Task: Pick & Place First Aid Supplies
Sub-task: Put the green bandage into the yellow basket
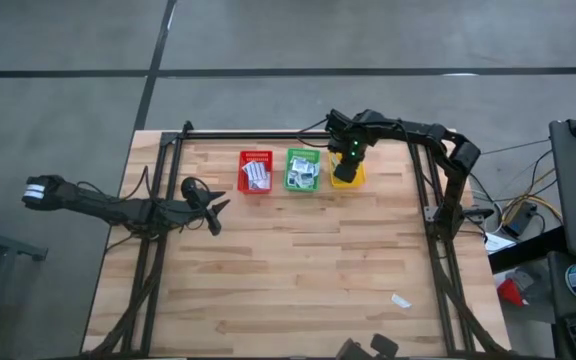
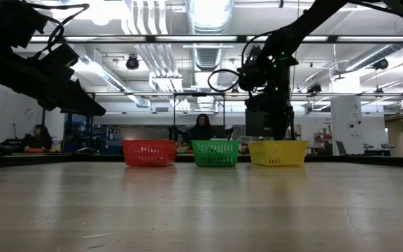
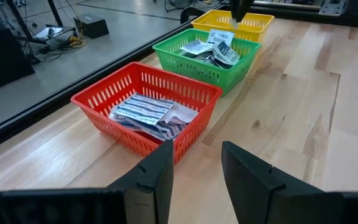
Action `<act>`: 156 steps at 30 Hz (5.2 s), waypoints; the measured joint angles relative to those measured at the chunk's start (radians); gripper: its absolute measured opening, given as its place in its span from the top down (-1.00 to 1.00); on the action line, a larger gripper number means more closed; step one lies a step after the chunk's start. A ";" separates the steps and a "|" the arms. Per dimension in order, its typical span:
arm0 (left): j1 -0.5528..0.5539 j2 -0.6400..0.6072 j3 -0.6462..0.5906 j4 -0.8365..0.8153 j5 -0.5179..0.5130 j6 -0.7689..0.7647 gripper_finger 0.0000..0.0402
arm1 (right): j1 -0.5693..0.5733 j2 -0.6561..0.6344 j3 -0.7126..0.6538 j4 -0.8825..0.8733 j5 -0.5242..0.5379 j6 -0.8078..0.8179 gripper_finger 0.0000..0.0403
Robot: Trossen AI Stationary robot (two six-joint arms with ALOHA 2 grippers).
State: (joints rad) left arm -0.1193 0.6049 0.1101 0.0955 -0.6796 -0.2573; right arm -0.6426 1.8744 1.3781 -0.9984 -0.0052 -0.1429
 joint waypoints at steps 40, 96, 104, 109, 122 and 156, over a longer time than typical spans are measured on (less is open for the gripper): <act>0.000 0.000 0.000 -0.008 0.004 0.000 0.34 | 0.825 -0.757 -0.508 -0.138 -0.224 0.506 0.30; 0.000 0.000 0.000 -0.007 0.011 -0.005 0.34 | 1.417 -0.218 -0.587 0.345 -0.198 1.025 0.64; 0.000 0.000 0.000 -0.007 0.010 -0.005 0.34 | 1.418 -0.219 -0.589 0.341 -0.139 1.061 0.79; 0.000 0.000 0.000 -0.007 0.010 -0.005 0.34 | 1.418 -0.219 -0.590 0.353 -0.124 1.061 0.83; 0.000 0.000 0.000 -0.007 0.010 -0.005 0.34 | 1.391 -0.219 -0.583 0.354 -0.116 1.060 0.85; 0.000 0.000 0.000 -0.007 0.009 -0.005 0.34 | 0.891 -0.676 -0.599 0.593 0.007 0.515 0.96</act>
State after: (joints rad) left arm -0.1196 0.6048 0.1101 0.0888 -0.6704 -0.2619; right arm 0.2486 1.1980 0.7792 -0.4054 0.0018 0.3716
